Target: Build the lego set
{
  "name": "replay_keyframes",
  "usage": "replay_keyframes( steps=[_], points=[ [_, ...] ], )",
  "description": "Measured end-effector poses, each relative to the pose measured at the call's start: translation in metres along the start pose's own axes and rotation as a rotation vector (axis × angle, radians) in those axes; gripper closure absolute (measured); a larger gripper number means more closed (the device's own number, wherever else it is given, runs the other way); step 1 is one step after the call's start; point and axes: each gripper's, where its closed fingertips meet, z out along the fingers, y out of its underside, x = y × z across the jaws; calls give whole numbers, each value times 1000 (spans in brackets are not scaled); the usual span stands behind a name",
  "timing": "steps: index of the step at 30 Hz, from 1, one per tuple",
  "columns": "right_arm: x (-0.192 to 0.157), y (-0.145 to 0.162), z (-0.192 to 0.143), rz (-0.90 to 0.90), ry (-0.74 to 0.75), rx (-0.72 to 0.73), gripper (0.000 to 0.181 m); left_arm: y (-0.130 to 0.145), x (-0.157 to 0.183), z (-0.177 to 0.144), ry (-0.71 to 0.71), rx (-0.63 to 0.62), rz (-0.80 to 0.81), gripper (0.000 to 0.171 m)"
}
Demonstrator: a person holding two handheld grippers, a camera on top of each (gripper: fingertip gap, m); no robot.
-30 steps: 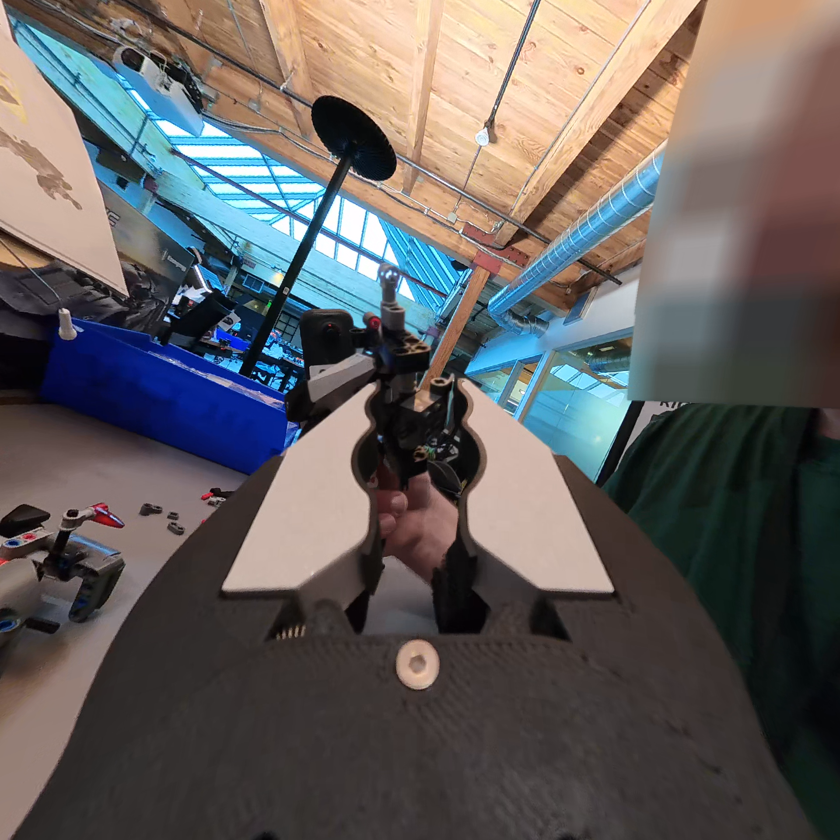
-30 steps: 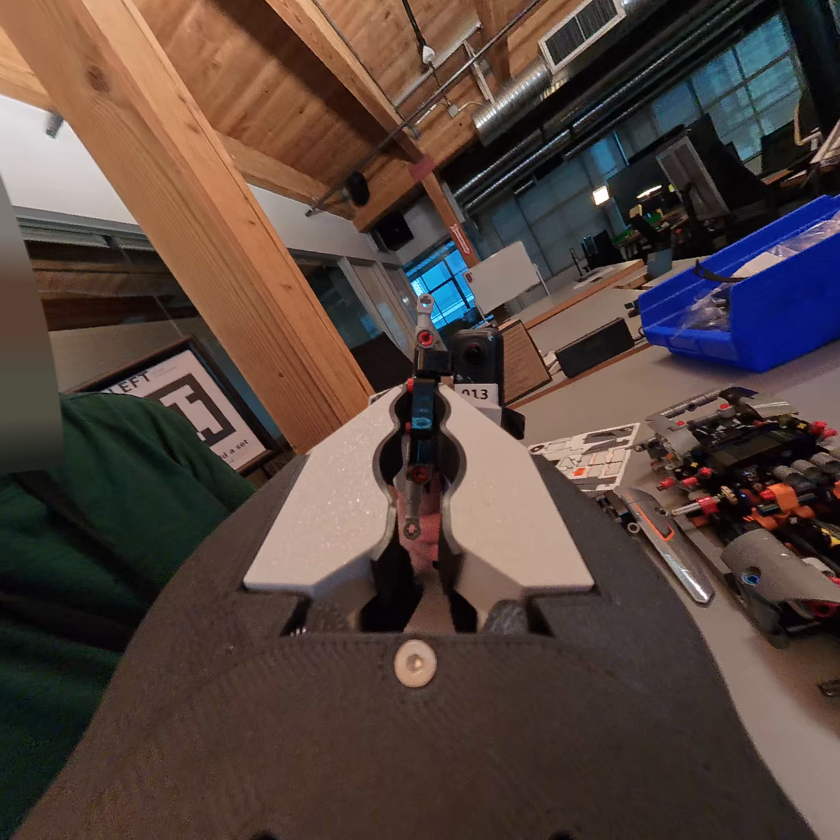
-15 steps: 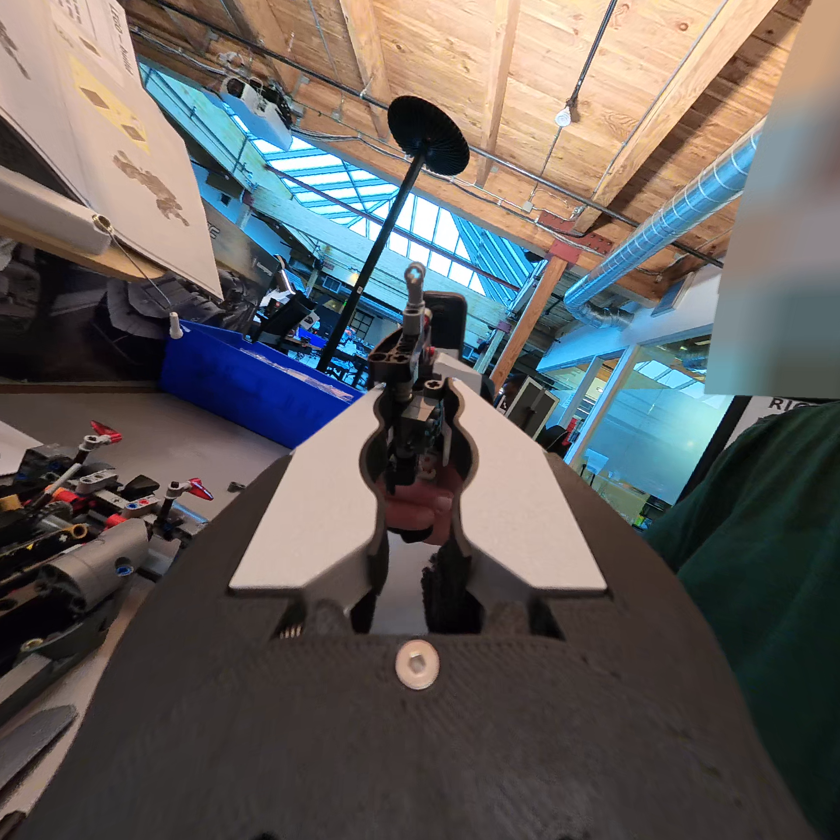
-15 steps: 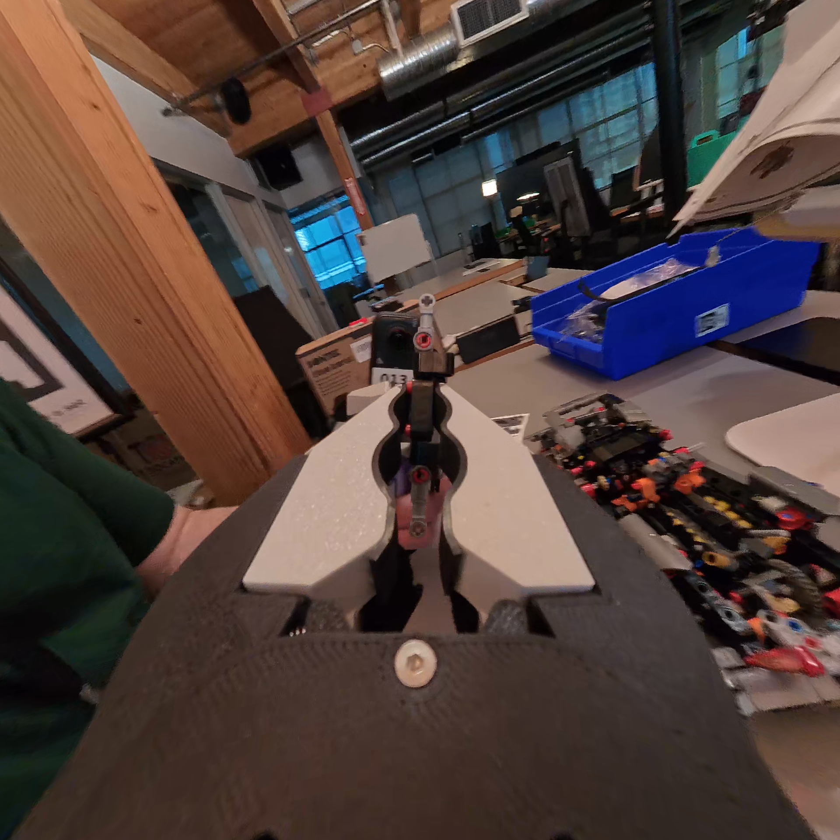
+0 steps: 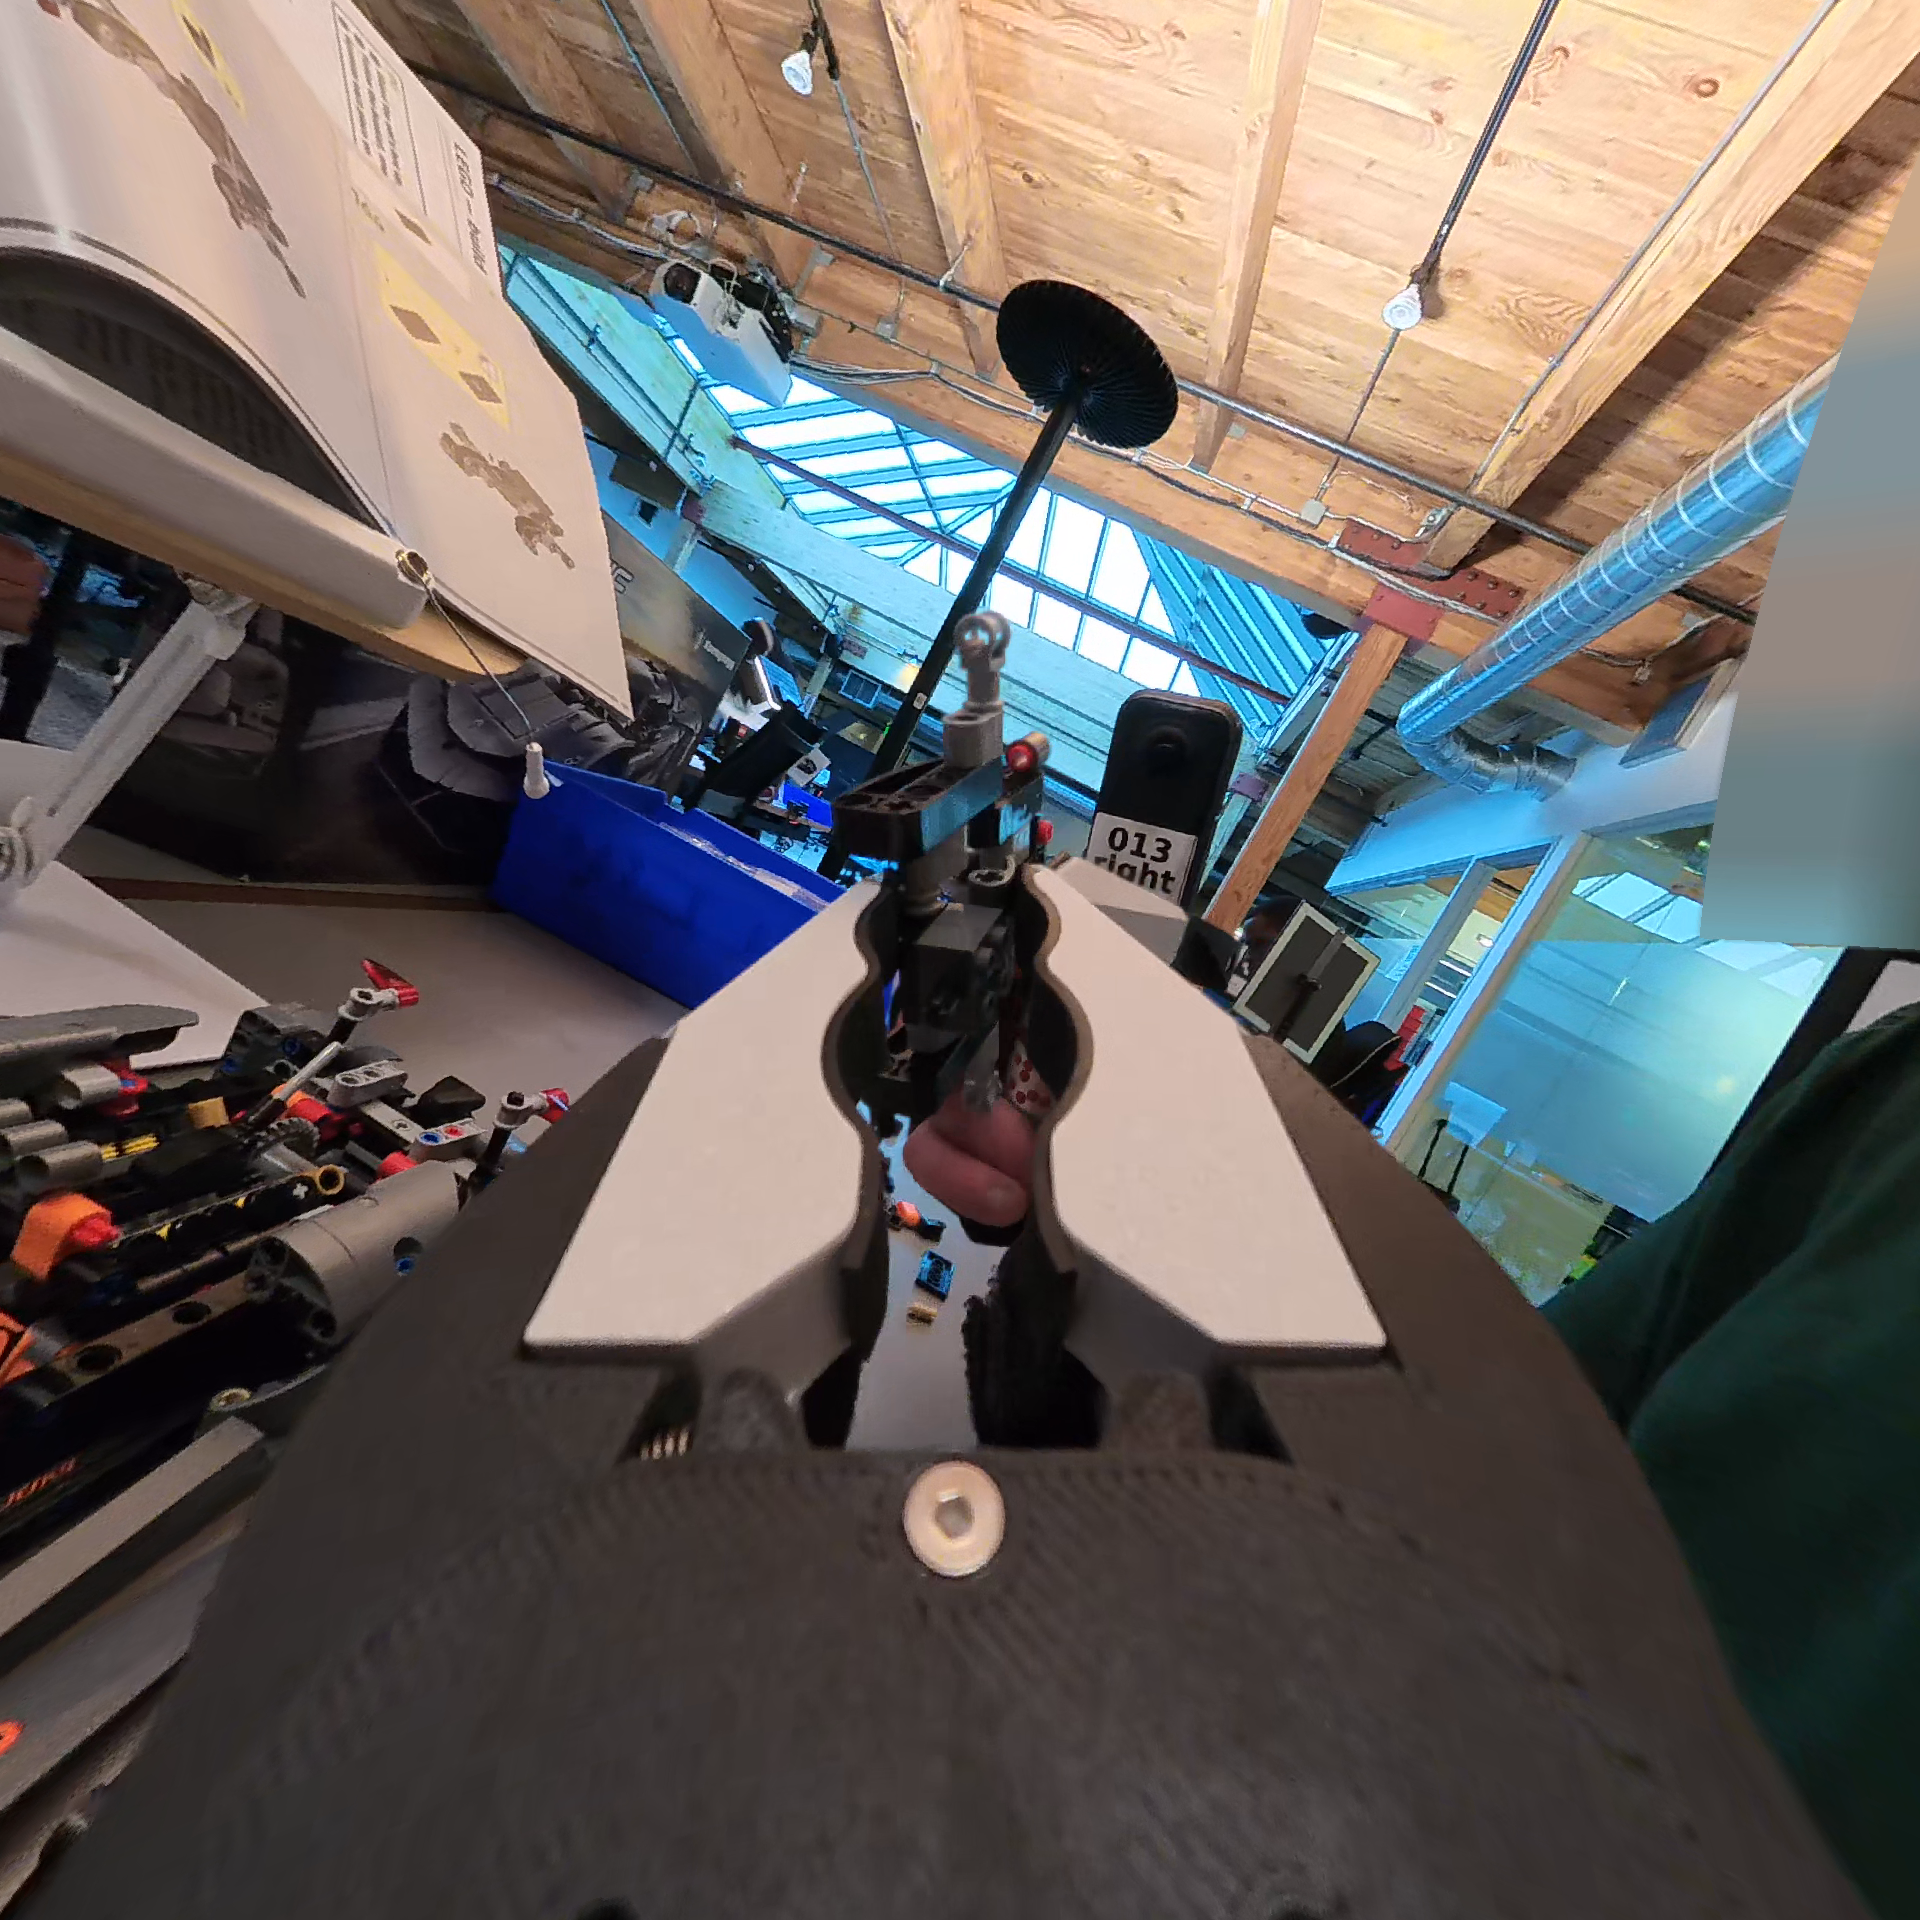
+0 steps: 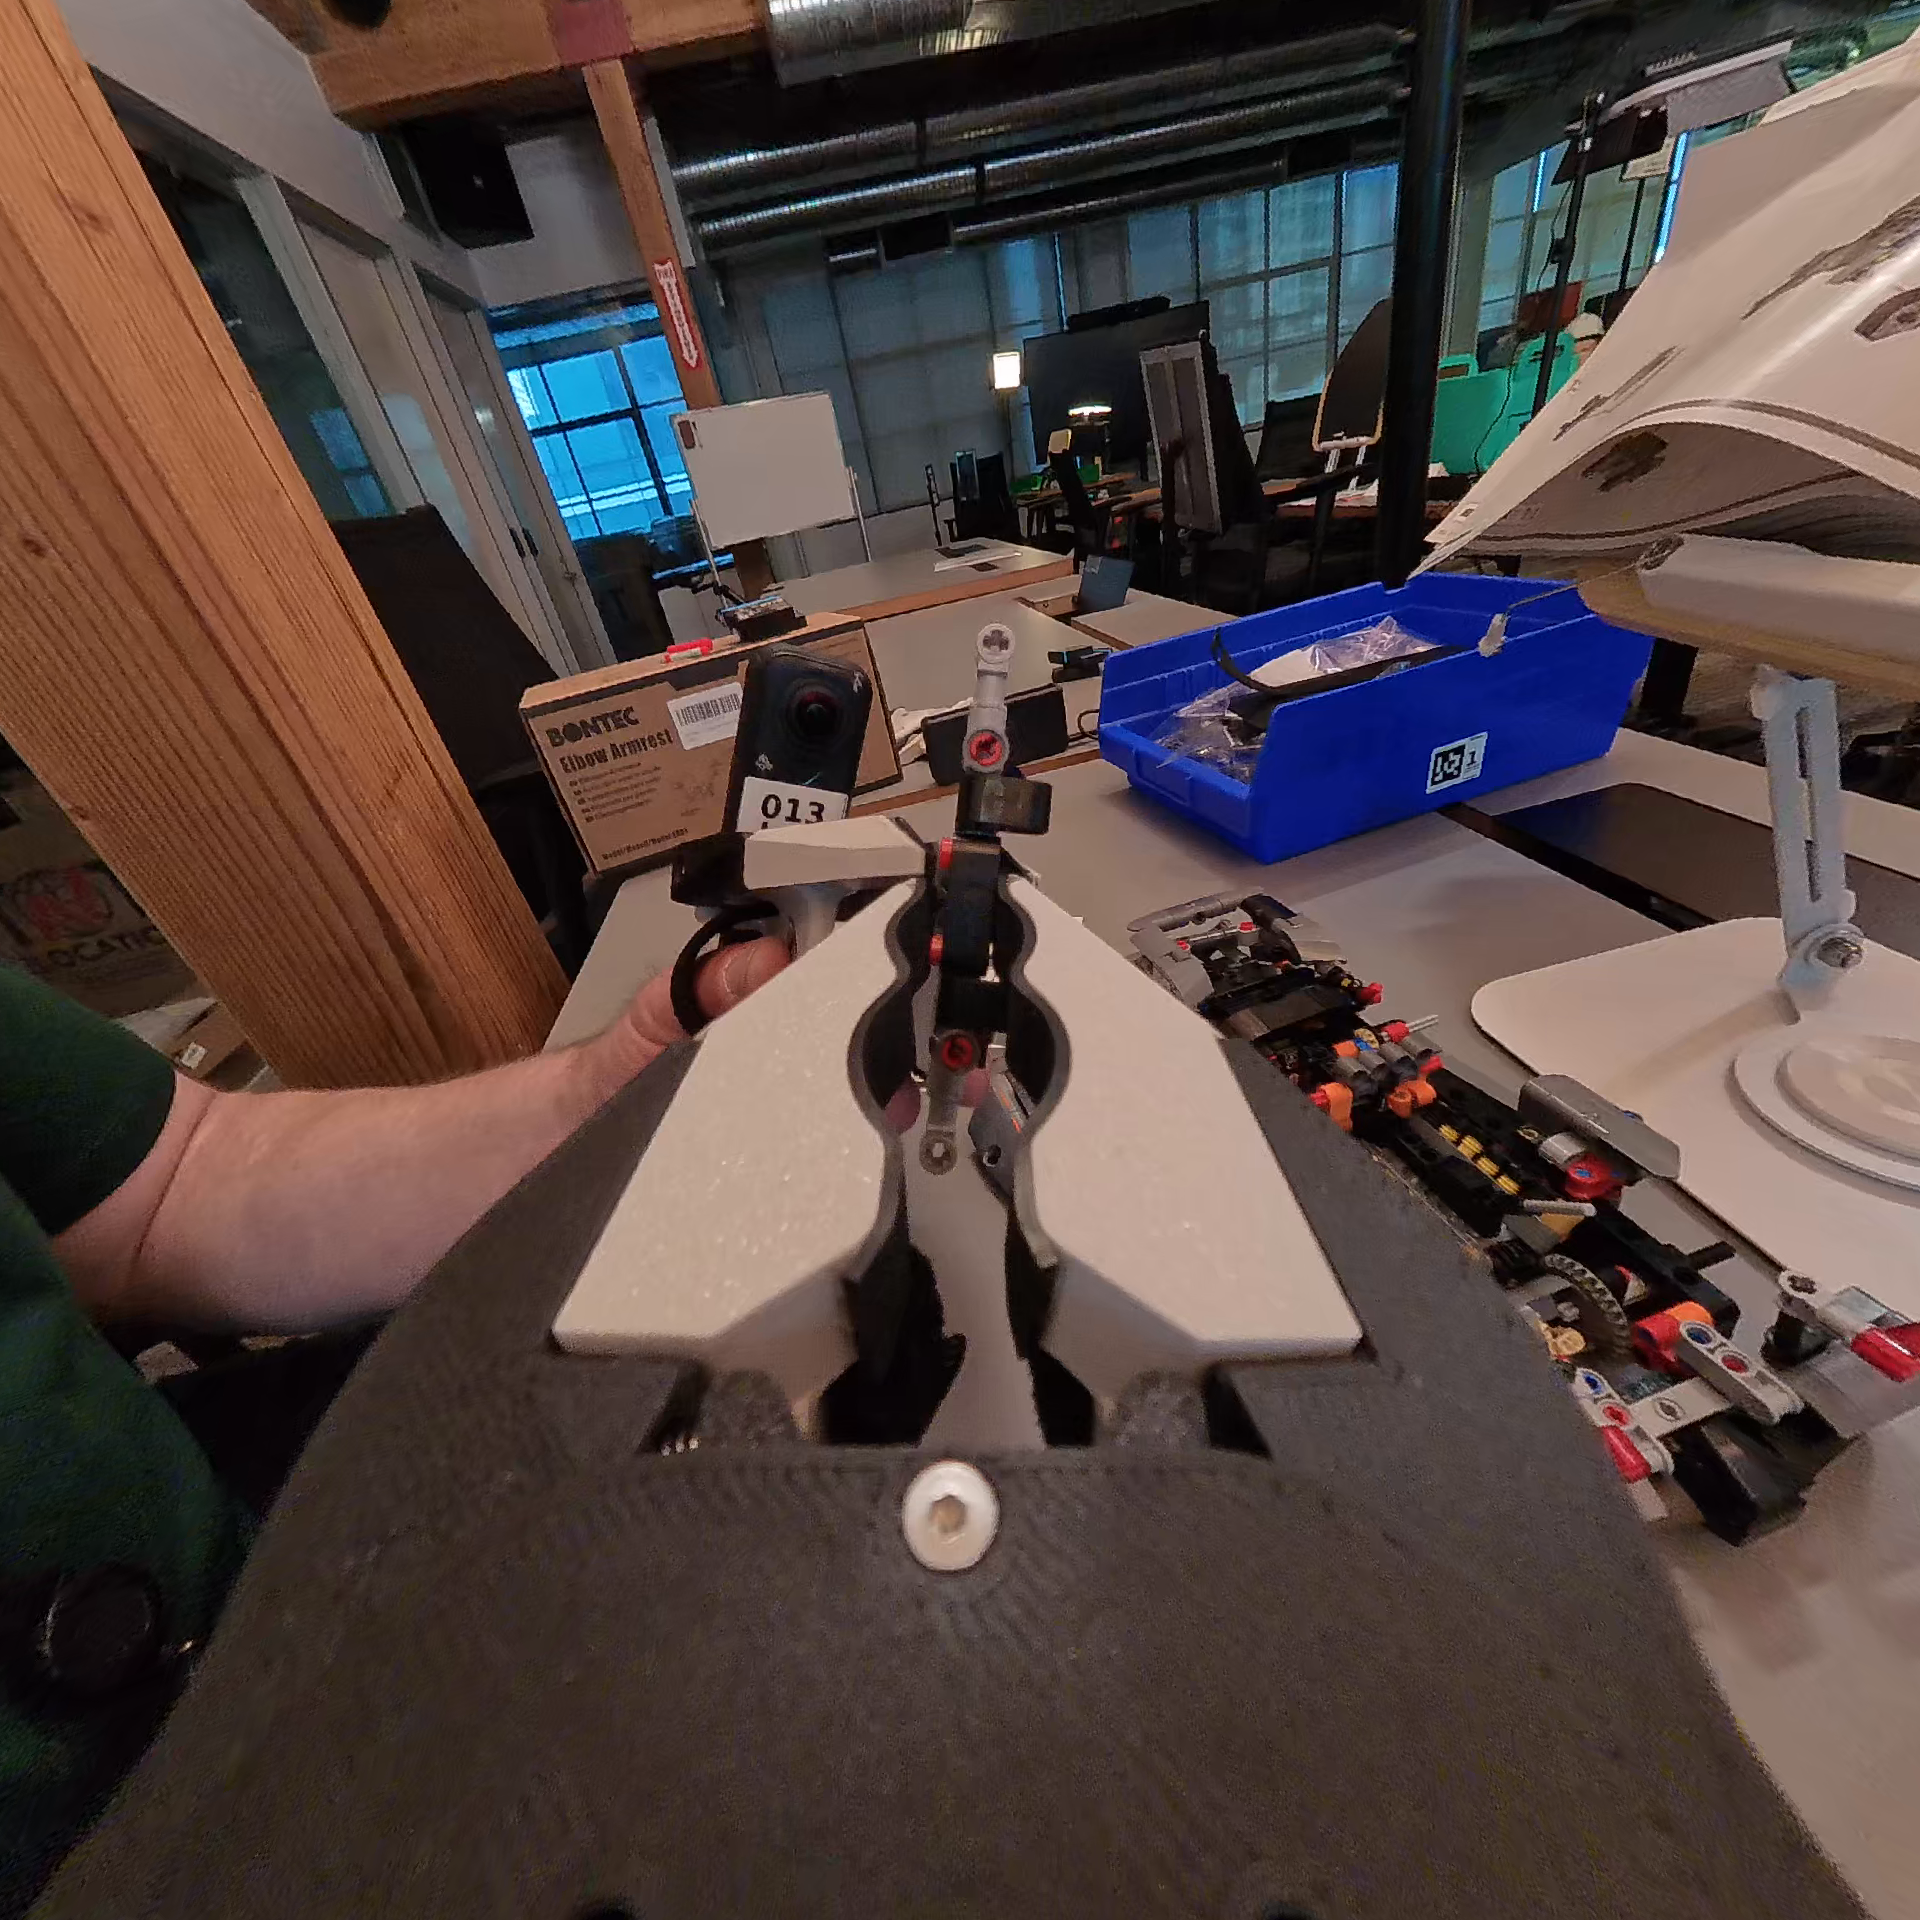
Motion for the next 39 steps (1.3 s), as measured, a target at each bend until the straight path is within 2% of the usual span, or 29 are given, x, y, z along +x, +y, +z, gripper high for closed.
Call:
replay_keyframes(
  steps=[8, 11, 13, 17, 20, 25, 28, 30, 33, 37, 39],
  points=[
    [4, 1, -3, 77, -39, 14, 174, 3, -1, 3, -44, -9, 31, 150],
    [4, -8, -8, 197, -84, 72, 174, -3, 2, 1, -38, 18, 33, 139],
    [5, -11, -11, 233, -88, 61, 174, -6, 2, -1, -43, 30, 35, 133],
    [3, 13, -19, 297, -69, -146, 174, -24, 0, -13, -114, 81, 99, 119],
    [-6, 52, -31, 383, -102, -382, 174, -37, 2, -21, -133, 122, 130, 121],
    [-30, 112, -47, 507, -204, -691, 174, -38, -1, -24, -130, 133, 69, 122],
    [-33, 137, -48, 518, -207, -819, 174, -35, -5, -23, -125, 130, 20, 122],
    [-22, 150, -46, 497, -143, -872, 173, -33, -5, -21, -115, 123, 2, 123],
    [0, 161, -47, 416, -15, -938, 153, -29, -7, -19, -121, 100, 7, 122],
    [17, 138, -48, 301, 71, -863, 143, -26, -8, -19, -134, 75, 25, 124],
    [24, 120, -60, 245, 141, -822, 145, -21, -9, -17, -149, 26, 55, 124]
  ],
)
